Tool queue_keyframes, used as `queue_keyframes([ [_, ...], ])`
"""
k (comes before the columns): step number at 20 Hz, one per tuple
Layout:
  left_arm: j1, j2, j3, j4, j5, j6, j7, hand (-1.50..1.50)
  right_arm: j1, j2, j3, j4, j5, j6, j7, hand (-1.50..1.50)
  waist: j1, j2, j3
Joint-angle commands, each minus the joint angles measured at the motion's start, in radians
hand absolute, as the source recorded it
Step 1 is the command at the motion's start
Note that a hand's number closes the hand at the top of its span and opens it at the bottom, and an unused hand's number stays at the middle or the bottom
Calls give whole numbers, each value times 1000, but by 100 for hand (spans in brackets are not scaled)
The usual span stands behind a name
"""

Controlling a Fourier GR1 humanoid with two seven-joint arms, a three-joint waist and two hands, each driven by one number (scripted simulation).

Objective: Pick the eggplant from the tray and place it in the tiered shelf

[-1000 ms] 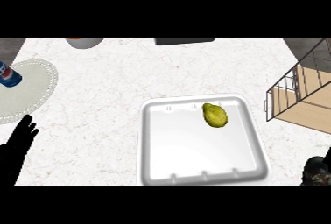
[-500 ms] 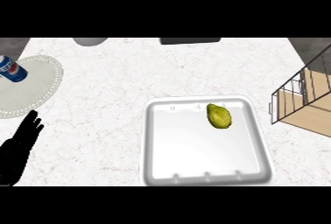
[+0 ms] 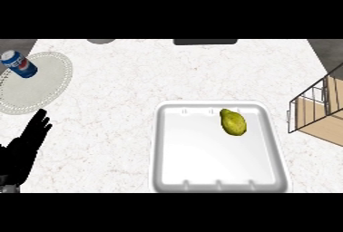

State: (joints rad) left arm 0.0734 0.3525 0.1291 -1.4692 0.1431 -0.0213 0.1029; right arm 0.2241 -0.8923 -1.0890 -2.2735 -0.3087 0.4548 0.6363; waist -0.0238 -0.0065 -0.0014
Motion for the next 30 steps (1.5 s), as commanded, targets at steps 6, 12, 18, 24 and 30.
queue_keyframes([
  [6,-78,8,9,-1,1,-32,76,0,-109,-180,-11,257,68,104,-29,150,26,7,1],
  [12,-45,-18,12,56,-25,-53,-32,0,-146,-168,150,374,326,16,-177,150,34,9,2],
  [18,-55,-65,-1,54,-61,-13,-21,0,-233,-169,300,503,442,-77,-259,150,34,9,1],
  [24,-83,-56,17,75,-64,-37,-22,0,-347,-144,407,637,474,-137,-269,150,32,8,1],
  [30,-72,-46,31,10,-51,-36,48,0,-409,-123,429,845,559,-238,-287,150,38,9,2],
])
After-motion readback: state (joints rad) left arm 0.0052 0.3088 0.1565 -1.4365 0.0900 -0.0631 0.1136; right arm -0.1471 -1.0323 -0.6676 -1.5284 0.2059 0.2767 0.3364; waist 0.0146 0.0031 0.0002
